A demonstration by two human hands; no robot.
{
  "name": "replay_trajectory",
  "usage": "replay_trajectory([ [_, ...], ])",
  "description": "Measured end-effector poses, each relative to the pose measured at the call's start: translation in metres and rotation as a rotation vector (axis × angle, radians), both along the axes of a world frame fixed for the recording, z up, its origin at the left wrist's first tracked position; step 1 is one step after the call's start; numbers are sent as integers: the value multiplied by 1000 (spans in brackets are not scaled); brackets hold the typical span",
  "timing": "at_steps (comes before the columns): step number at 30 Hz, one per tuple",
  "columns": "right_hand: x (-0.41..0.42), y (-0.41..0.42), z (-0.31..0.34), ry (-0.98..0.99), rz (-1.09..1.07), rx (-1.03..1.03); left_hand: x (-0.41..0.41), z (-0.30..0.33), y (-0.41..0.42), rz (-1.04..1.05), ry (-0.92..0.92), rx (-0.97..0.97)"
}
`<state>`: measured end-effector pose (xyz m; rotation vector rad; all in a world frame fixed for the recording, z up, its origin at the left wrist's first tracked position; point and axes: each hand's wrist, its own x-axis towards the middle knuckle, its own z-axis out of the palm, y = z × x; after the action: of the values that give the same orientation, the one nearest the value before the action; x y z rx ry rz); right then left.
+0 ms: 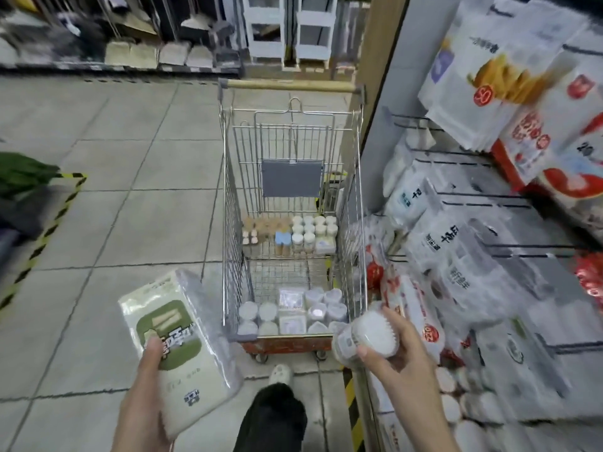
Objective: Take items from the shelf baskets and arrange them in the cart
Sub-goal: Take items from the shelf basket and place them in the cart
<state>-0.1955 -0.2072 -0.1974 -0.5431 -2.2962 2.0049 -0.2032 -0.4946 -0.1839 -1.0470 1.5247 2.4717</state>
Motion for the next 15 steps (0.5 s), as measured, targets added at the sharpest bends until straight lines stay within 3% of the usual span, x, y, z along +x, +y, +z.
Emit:
replay_trajectory([
  [9, -98, 6, -36, -142, -43, 20, -148, -20, -1, -174, -12, -102],
  [15, -144, 6, -60, -199, -107, 35, -201, -45, 9, -272, -134, -74],
])
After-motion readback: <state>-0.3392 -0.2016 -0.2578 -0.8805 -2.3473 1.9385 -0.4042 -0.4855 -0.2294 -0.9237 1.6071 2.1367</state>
